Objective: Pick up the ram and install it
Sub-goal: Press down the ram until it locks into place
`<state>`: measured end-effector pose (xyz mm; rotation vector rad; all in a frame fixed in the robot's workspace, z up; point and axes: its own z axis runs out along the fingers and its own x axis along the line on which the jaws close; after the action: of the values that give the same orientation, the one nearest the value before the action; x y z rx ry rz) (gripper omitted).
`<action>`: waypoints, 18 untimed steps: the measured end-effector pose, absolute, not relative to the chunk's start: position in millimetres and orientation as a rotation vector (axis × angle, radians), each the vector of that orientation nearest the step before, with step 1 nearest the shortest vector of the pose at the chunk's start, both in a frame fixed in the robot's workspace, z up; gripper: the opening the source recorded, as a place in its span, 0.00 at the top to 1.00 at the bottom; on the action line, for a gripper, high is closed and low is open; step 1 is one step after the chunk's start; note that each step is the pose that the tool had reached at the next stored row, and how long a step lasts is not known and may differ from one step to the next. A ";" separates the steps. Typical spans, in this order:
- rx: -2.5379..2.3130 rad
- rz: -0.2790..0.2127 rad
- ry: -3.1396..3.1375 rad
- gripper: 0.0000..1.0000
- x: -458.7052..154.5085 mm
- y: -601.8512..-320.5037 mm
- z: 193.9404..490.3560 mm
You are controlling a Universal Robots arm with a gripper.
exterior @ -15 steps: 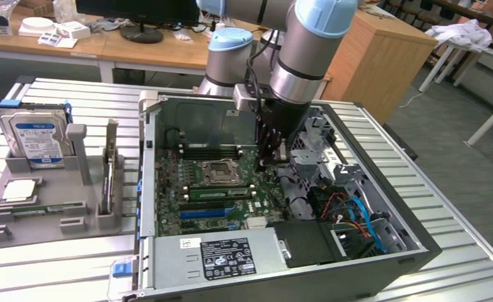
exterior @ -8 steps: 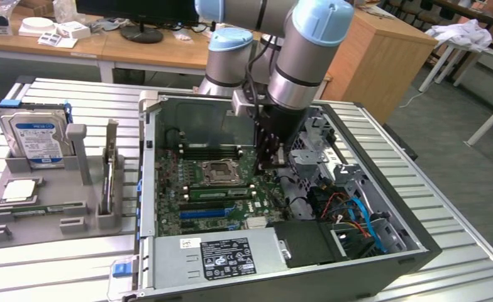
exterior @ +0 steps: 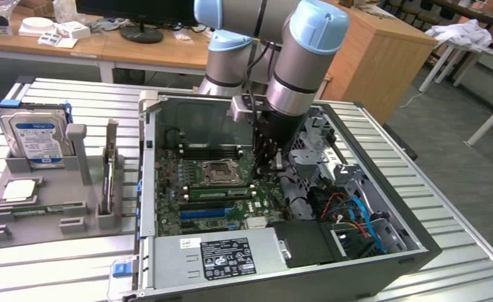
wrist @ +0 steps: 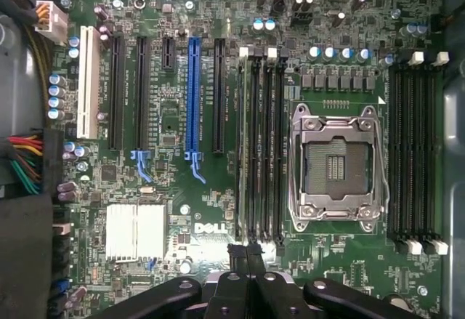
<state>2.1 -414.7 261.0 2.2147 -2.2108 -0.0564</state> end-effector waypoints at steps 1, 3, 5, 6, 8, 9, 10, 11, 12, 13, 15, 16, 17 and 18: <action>2.215 -0.056 -2.211 0.89 2.1 -414.7 259.8; 2.215 -0.056 -2.211 0.89 2.1 -414.7 257.3; 2.215 -0.056 -2.211 0.89 2.1 -414.7 254.7; 2.215 -0.056 -2.211 0.89 2.1 -414.7 253.5; 2.215 -0.056 -2.211 0.89 2.1 -414.7 251.3; 2.215 -0.056 -2.211 0.89 2.1 -414.7 250.2; 2.215 -0.056 -2.211 0.89 2.1 -414.7 249.0; 2.215 -0.056 -2.211 0.89 2.1 -414.7 248.4; 2.214 -0.056 -2.211 0.89 2.1 -414.7 248.4; 2.214 -0.056 -2.211 0.89 2.1 -414.7 248.4; 2.214 -0.056 -2.211 0.89 2.1 -414.7 248.4; 2.215 -0.056 -2.211 0.89 2.1 -414.7 248.3; 2.215 -0.056 -2.211 0.89 2.1 -414.6 248.2; 2.215 -0.057 -2.211 0.89 2.1 -414.2 247.8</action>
<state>2.1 -414.2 247.8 2.2146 -2.2111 -0.0566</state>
